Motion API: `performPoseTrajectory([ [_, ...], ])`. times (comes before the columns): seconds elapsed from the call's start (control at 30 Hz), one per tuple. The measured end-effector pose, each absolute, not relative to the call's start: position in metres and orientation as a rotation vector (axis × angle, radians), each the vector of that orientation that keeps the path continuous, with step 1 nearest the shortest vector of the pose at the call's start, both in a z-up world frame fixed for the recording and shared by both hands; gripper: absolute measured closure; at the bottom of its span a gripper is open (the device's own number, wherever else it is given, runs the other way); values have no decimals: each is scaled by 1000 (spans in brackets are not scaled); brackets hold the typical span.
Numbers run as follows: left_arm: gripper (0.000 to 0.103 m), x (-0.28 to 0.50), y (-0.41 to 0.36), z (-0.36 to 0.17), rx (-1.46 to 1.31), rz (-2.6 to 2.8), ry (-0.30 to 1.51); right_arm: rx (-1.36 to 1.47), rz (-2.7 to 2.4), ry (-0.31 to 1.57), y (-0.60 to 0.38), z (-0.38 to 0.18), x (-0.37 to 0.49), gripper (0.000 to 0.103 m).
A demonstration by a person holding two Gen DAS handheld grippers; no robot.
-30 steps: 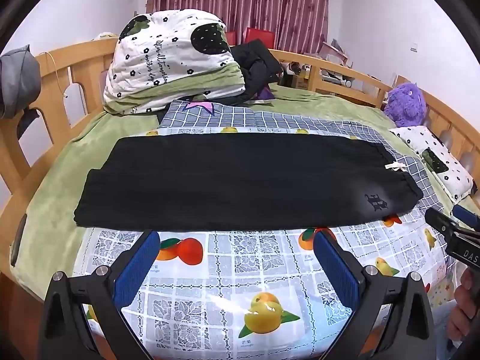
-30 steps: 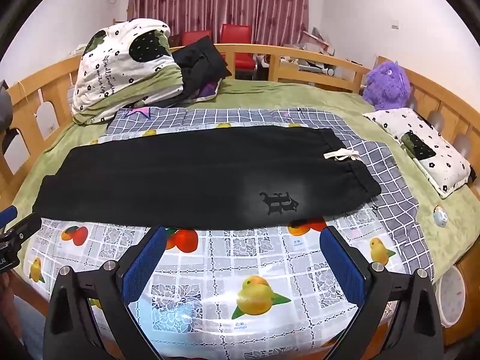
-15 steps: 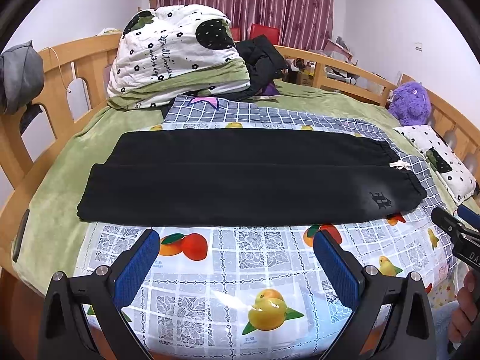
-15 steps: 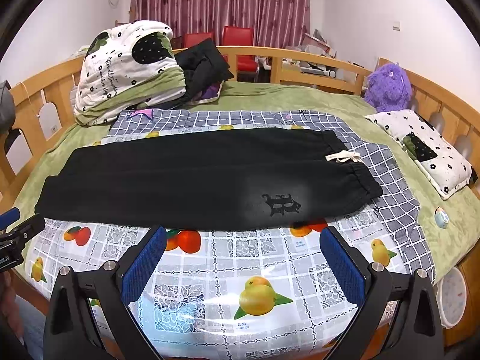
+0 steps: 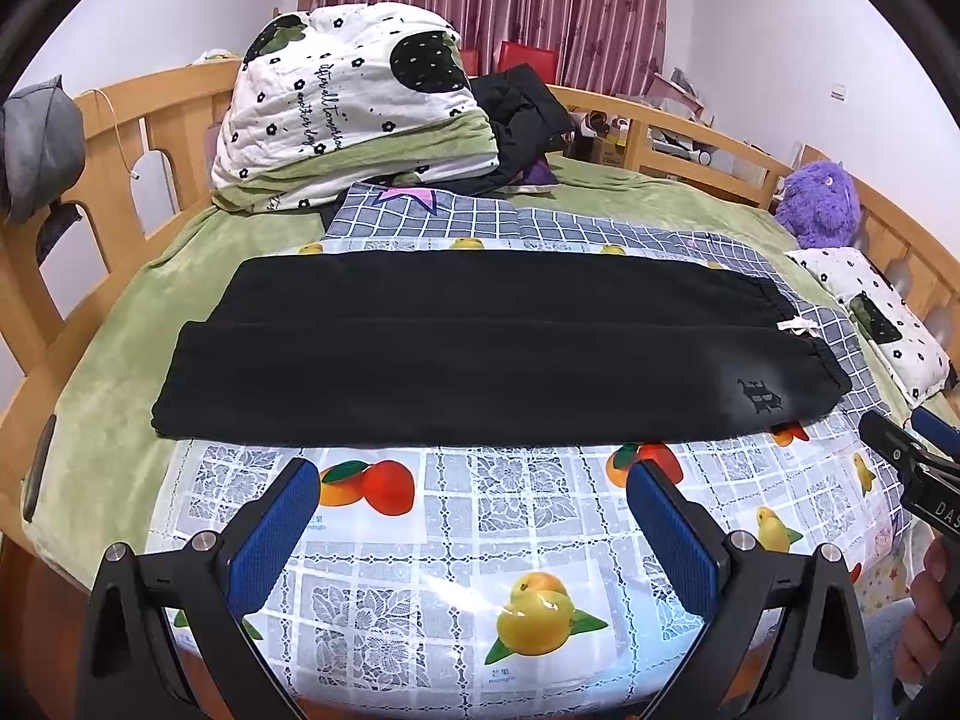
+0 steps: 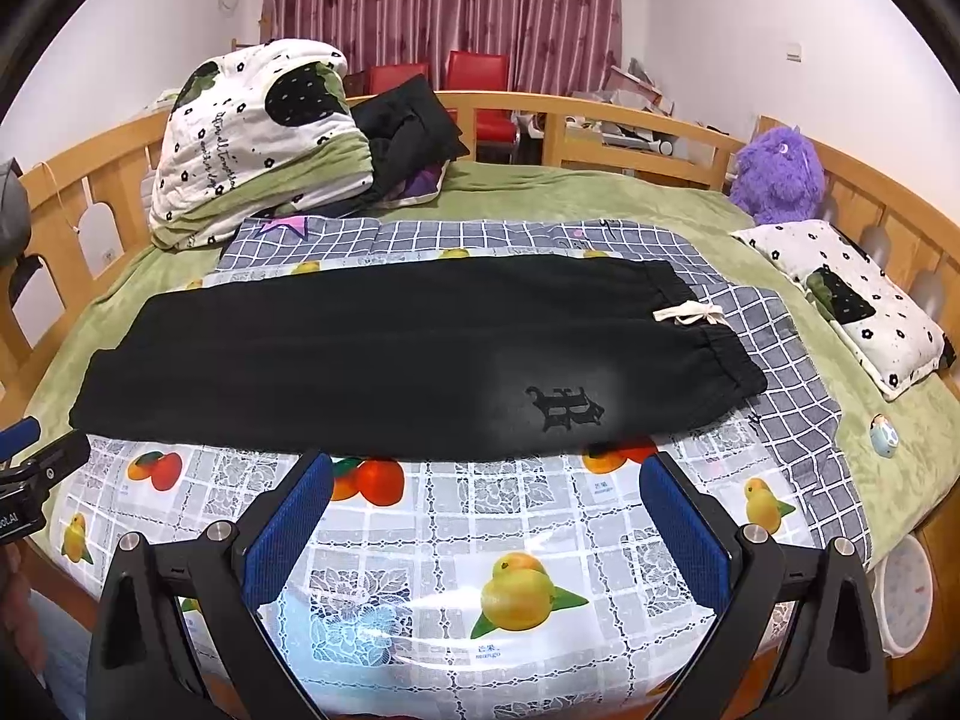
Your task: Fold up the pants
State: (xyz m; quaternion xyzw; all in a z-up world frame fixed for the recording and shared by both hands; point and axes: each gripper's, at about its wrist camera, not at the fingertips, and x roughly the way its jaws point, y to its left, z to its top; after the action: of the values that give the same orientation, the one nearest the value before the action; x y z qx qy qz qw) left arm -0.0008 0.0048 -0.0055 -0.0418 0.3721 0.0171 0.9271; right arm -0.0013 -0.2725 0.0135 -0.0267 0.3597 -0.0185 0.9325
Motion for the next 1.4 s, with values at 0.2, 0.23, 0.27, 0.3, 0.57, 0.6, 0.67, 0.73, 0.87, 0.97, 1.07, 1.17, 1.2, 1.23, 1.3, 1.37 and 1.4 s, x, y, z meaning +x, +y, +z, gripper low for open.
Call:
performPoseTrajectory([
  [0.2, 0, 0, 4, -6, -85, 33, 760, -55, -37, 735, -272, 14, -1, 3],
  [0.23, 0, -1, 4, -6, -85, 33, 761, -56, -37, 735, -272, 14, -1, 3],
  [0.27, 0, -1, 4, -6, -85, 32, 761, -56, -38, 736, -272, 14, -1, 3],
  [0.3, 0, -1, 4, -7, -84, 32, 761, -55, -38, 736, -272, 14, -1, 3],
  [0.57, 0, -1, 4, -7, -85, 28, 757, -48, -39, 736, -272, 14, -1, 3],
  [0.6, 0, -1, 4, -7, -87, 27, 757, -48, -40, 736, -272, 14, -1, 3],
  [0.67, 0, -2, 4, -6, -92, 25, 756, -52, -41, 738, -272, 14, -2, 3],
  [0.73, 0, -2, 5, -6, -90, 27, 756, -55, -42, 739, -271, 14, -2, 3],
  [0.87, 0, -3, 6, -6, -88, 27, 757, -52, -37, 734, -271, 14, -1, 3],
  [0.97, 0, -3, 10, -6, -95, 32, 757, -60, -35, 734, -269, 13, 0, 3],
  [1.07, 0, -1, 12, -8, -104, 42, 771, -56, -28, 727, -269, 14, -2, 3],
  [1.17, 0, -4, 13, -6, -111, 25, 759, -57, -30, 736, -269, 13, -1, 3],
  [1.2, 0, -4, 13, -5, -111, 22, 756, -62, -34, 740, -269, 13, -1, 3],
  [1.23, 0, -4, 13, -5, -111, 22, 755, -66, -36, 739, -270, 13, -2, 3],
  [1.3, 0, -2, 12, -7, -114, 20, 762, -68, -40, 733, -271, 14, -4, 3],
  [1.37, 0, 0, 11, -8, -114, 26, 774, -60, -43, 730, -274, 15, -6, 3],
  [1.4, 0, 1, 10, -9, -108, 28, 781, -54, -41, 729, -275, 15, -6, 3],
])
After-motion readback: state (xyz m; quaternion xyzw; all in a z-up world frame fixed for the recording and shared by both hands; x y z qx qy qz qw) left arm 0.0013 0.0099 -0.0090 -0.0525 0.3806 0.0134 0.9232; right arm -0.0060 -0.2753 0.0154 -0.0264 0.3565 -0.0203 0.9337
